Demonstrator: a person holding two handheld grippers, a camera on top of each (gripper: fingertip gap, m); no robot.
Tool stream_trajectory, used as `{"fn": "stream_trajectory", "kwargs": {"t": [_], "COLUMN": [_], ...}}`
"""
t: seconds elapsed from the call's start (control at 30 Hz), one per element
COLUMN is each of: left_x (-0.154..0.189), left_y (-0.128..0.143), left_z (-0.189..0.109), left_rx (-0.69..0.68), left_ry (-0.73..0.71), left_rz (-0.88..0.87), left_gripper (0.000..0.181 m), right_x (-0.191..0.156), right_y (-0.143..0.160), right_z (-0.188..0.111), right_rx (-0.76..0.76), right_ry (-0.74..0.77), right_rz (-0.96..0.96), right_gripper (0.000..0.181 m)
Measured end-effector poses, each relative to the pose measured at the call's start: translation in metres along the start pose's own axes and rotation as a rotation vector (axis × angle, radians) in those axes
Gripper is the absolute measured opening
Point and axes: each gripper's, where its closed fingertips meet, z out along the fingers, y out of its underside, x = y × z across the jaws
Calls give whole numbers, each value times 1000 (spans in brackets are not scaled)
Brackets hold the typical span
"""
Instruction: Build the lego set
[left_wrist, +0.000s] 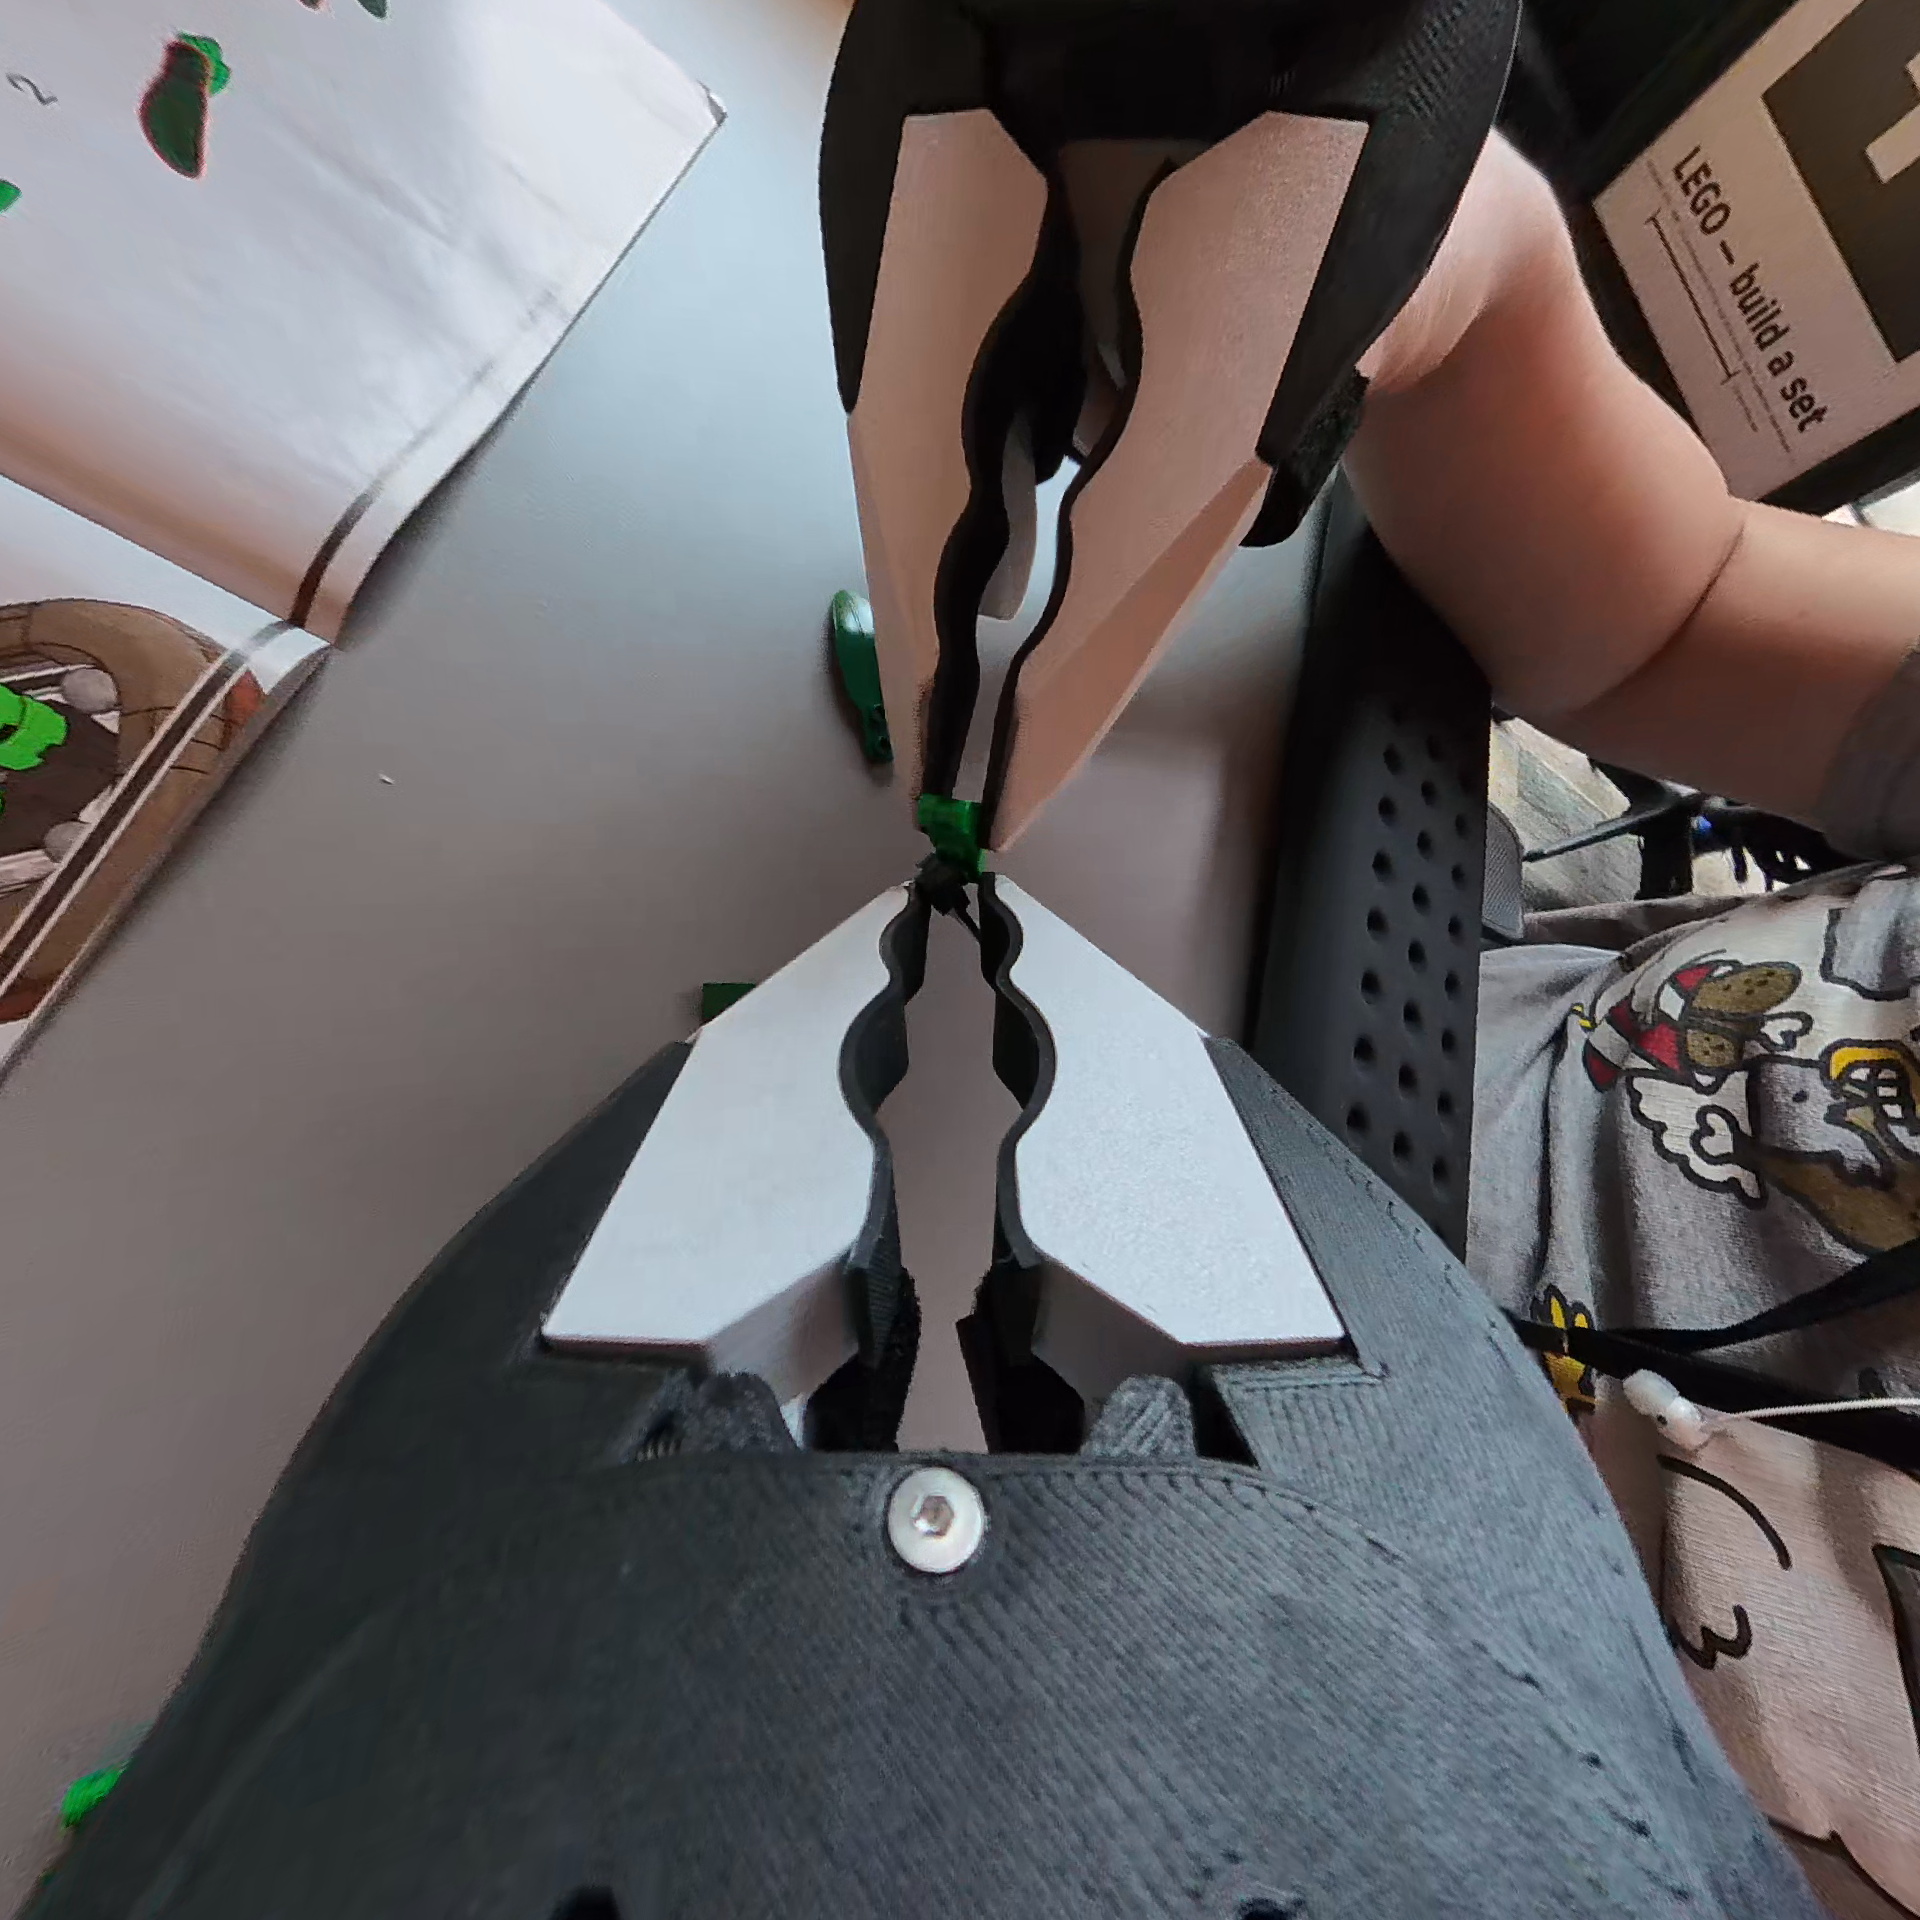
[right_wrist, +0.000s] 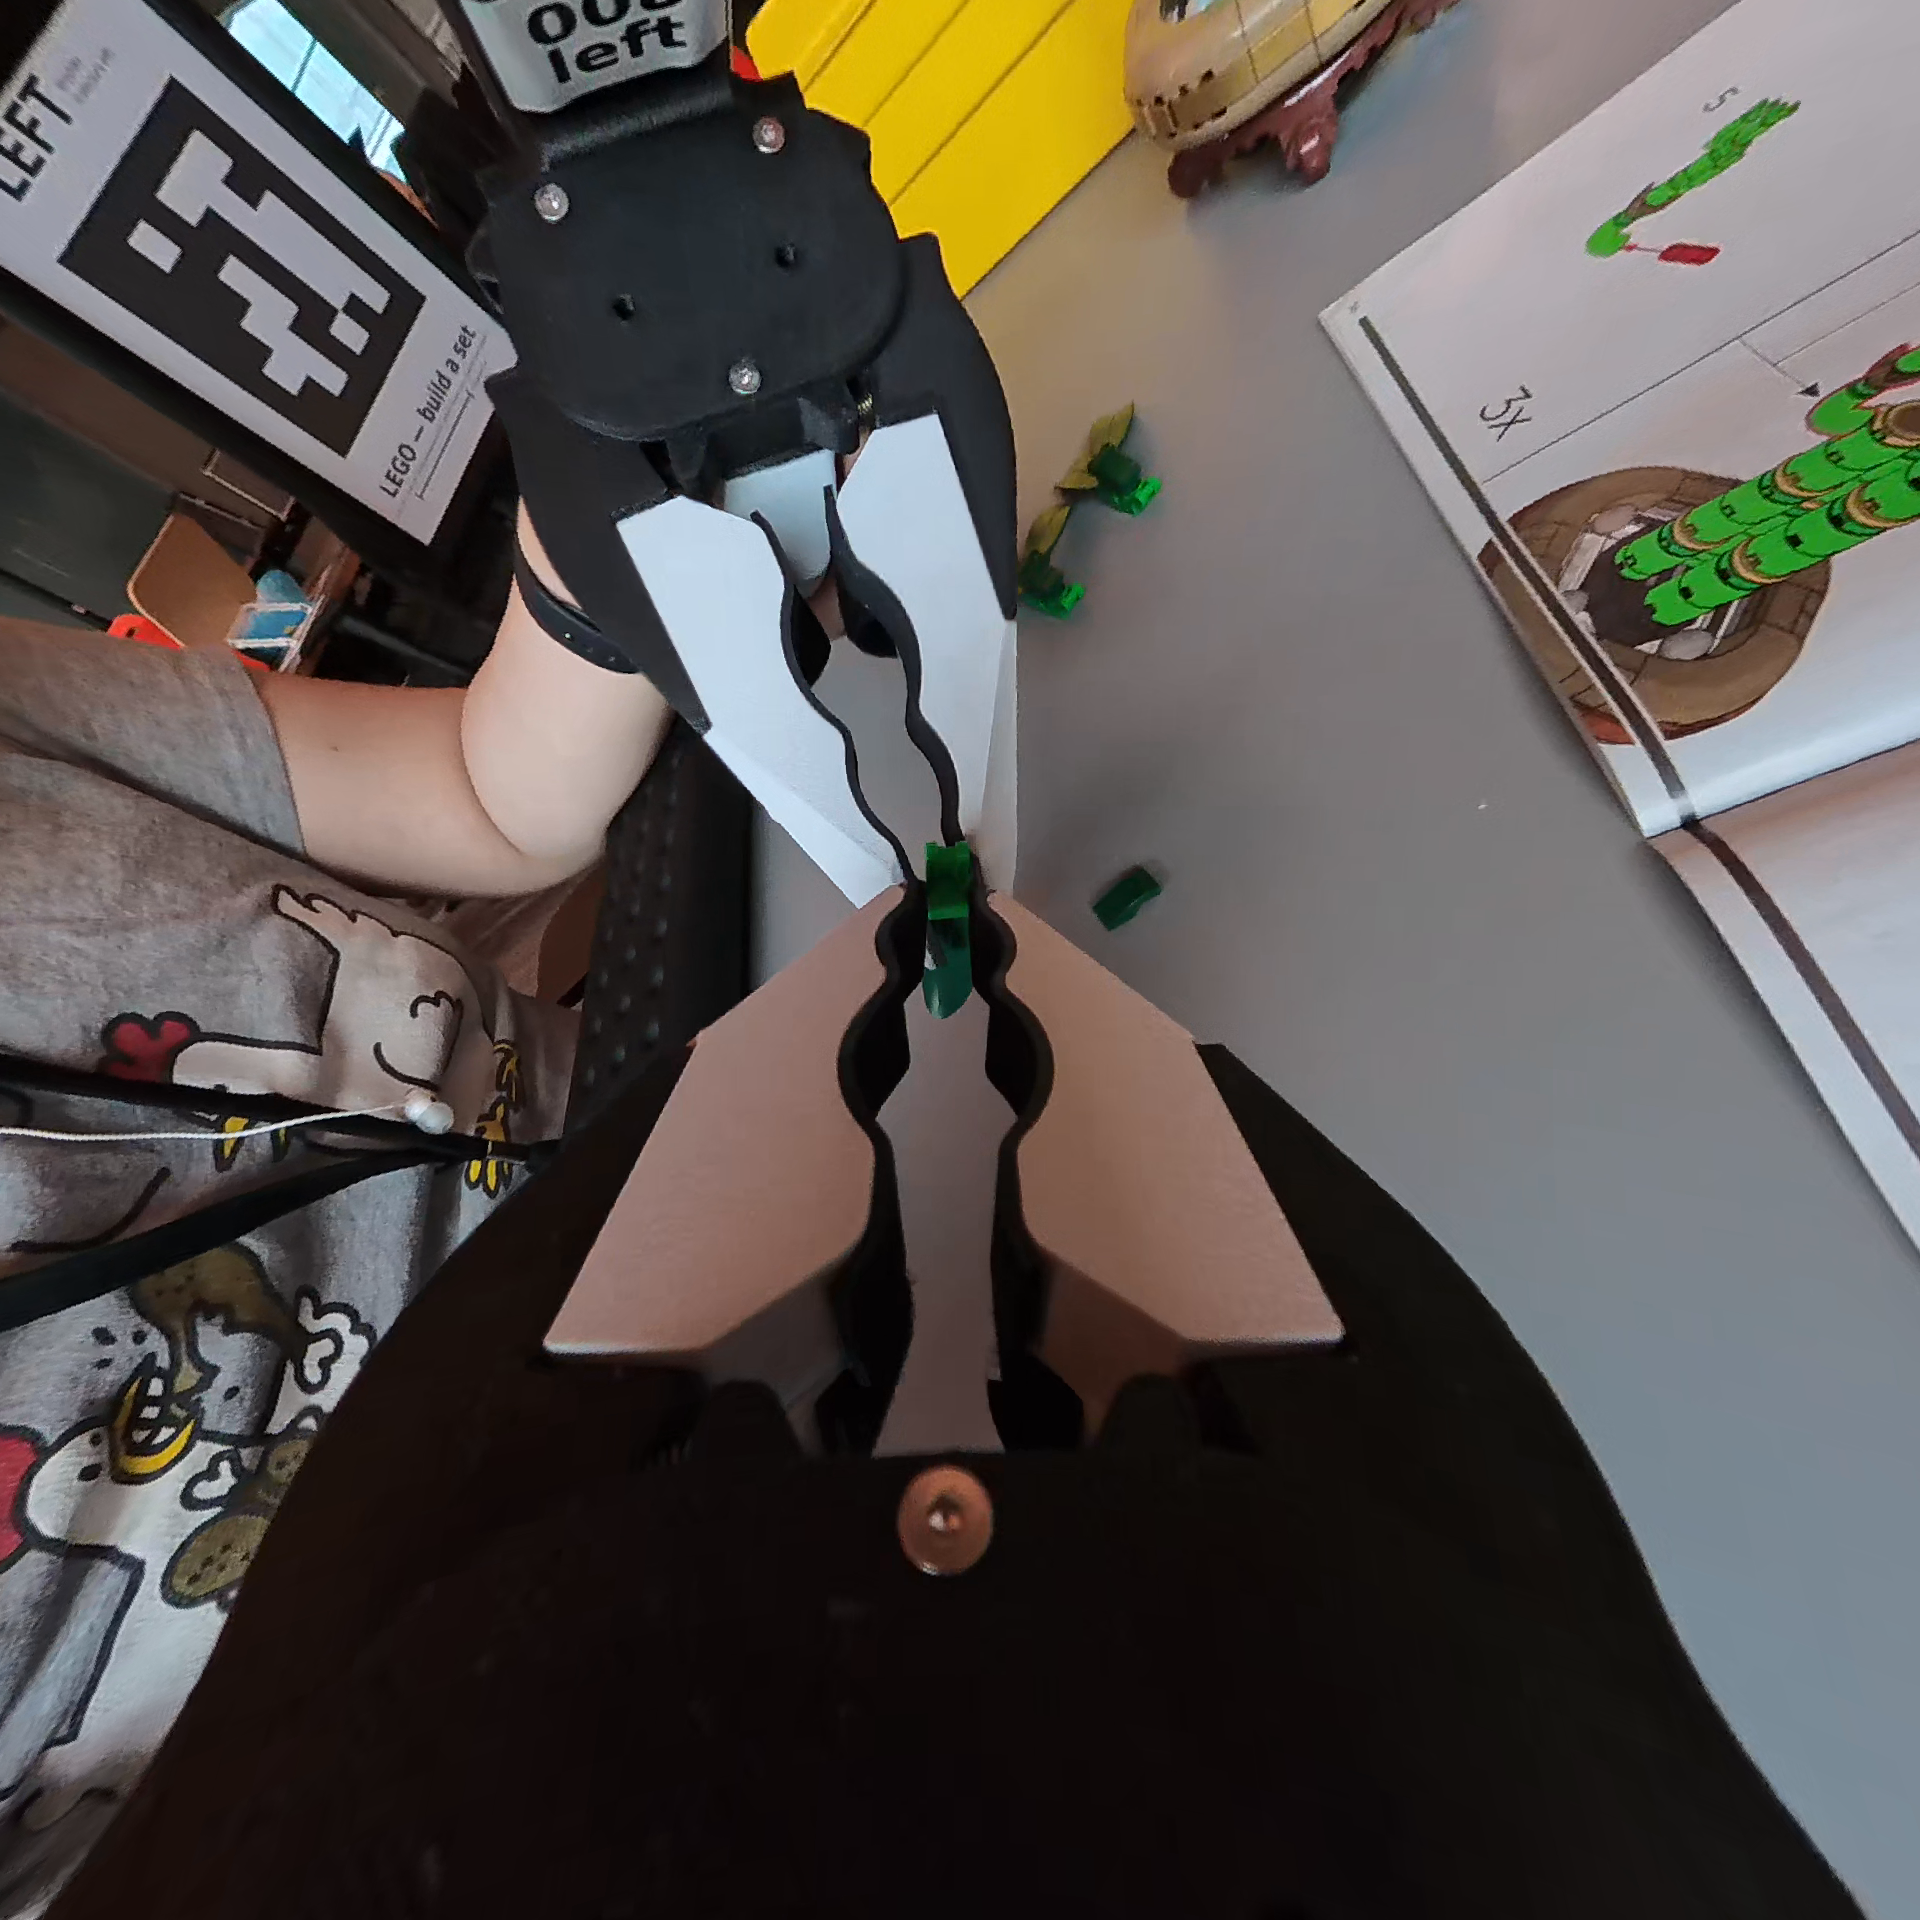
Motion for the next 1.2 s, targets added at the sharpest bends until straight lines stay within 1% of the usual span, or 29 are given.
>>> {"fn": "stream_trajectory", "kwargs": {"t": [0.1,0.27,0.53,0.63,0.8,0.93,1.03,1.13,1.2], "left_x": [1,1,2,6,2,0,-3,-3,-3], "left_y": [-3,-7,-9,-10,-6,-10,-14,-18,-20], "left_z": [-1,-2,-4,-1,3,7,11,14,14], "left_rx": [18,37,58,56,32,49,63,83,93], "left_ry": [15,-2,35,53,32,-9,-45,-51,-63], "left_rz": [-9,28,-32,-38,-67,-99,-101,-114,-98], "left_gripper": [8,9,12,26,32,42,45,54,58], "right_x": [-1,-1,-1,0,8,16,18,22,23], "right_y": [-2,-3,-3,-4,-2,-2,-2,-1,-3], "right_z": [-2,-4,-2,-2,-1,-3,-4,-4,-6], "right_rx": [19,34,29,34,29,44,49,41,47], "right_ry": [-22,-55,-33,-30,10,28,37,78,101], "right_rz": [23,57,35,42,72,127,140,127,111], "right_gripper": [6,6,6,6,6,6,6,6,6]}}
